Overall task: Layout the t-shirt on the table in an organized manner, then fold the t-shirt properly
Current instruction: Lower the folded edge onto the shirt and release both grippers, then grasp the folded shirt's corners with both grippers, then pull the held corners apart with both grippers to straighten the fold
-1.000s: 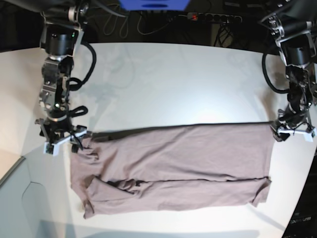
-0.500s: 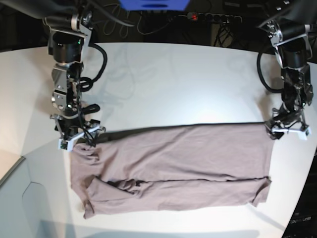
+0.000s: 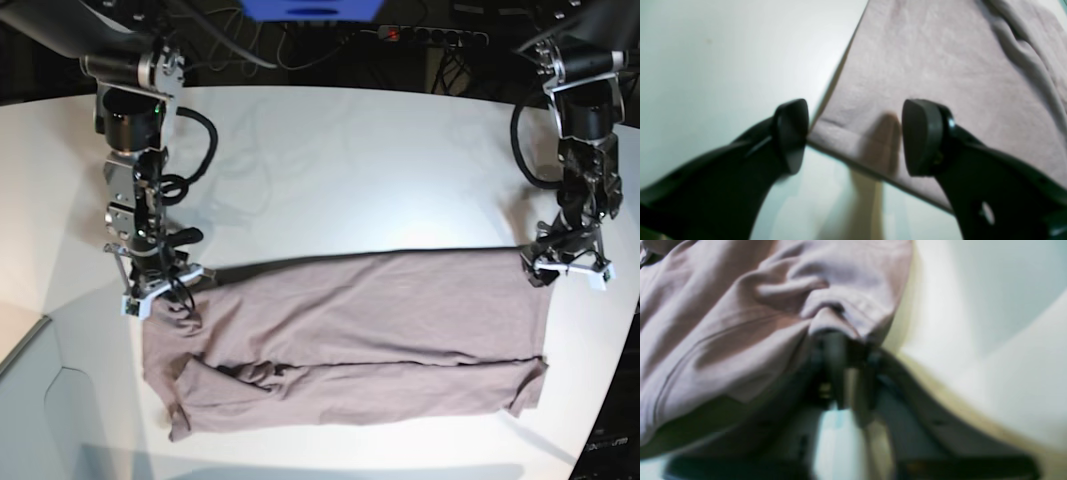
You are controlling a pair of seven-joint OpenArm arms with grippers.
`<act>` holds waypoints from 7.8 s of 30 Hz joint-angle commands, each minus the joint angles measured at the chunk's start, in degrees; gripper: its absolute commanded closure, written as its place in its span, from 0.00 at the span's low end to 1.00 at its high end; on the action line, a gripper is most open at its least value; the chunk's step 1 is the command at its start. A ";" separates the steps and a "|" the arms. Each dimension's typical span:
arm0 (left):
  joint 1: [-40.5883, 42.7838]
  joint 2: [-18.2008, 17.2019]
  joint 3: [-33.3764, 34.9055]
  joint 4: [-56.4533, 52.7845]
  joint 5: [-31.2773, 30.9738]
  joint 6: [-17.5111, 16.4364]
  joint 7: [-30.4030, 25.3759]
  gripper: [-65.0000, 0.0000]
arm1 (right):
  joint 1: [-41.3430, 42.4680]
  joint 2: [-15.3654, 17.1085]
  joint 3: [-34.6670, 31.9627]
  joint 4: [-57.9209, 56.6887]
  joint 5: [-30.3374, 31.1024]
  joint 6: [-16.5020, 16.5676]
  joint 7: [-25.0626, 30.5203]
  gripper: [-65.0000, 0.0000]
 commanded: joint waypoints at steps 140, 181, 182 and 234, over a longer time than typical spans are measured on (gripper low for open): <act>17.57 6.94 -6.42 45.99 -0.60 0.28 7.47 1.00 | -31.97 -4.86 5.05 53.98 0.18 8.91 -2.49 1.00; 2.36 5.36 -3.69 19.70 -0.16 0.37 5.80 0.34 | -23.97 0.68 5.66 36.13 0.36 8.74 -1.97 0.48; 2.45 5.10 -3.52 18.64 -0.07 0.37 4.75 0.34 | -24.32 0.68 5.66 36.13 0.36 8.74 -1.97 0.48; 11.15 6.50 2.37 37.90 -0.78 0.81 0.88 1.00 | -31.09 -0.90 8.83 46.59 0.45 8.83 -2.41 1.00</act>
